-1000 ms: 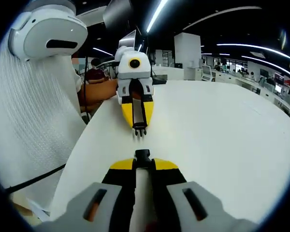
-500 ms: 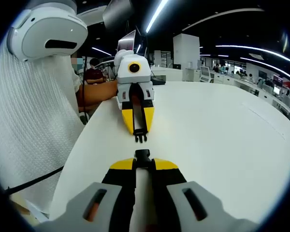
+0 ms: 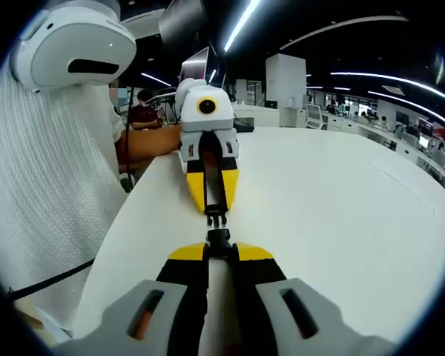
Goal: Snap the two parts of the plastic buckle together until the buckle closes and remains connected.
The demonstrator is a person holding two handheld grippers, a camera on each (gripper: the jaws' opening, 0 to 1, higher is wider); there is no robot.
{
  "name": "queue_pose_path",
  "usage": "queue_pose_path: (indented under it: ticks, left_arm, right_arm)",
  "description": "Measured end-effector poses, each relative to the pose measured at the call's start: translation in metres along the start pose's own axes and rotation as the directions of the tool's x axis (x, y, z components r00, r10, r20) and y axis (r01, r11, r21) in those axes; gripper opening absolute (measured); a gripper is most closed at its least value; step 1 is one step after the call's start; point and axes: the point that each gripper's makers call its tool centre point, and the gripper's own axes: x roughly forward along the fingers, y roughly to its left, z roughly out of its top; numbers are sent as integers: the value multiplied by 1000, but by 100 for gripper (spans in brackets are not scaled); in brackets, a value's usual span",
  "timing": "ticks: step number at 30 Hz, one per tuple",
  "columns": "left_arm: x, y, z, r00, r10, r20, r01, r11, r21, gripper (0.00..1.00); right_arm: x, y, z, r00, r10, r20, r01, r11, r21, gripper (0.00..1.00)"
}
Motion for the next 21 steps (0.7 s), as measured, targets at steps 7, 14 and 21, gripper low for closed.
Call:
queue_pose_path:
  ticks: [7, 14, 21]
  left_arm:
    - [-1, 0, 0, 1000, -6, 11, 6, 1000, 8, 11]
    - [0, 1, 0, 1000, -7, 14, 7, 1000, 7, 11]
    - [0, 1, 0, 1000, -6, 16, 6, 1000, 9, 11]
  right_arm:
    - [3, 0, 2, 1000, 8, 4, -8, 1000, -7, 13]
    - [7, 1, 4, 1000, 17, 2, -17, 1000, -16, 13]
    - [9, 2, 5, 1000, 18, 7, -18, 1000, -20, 12]
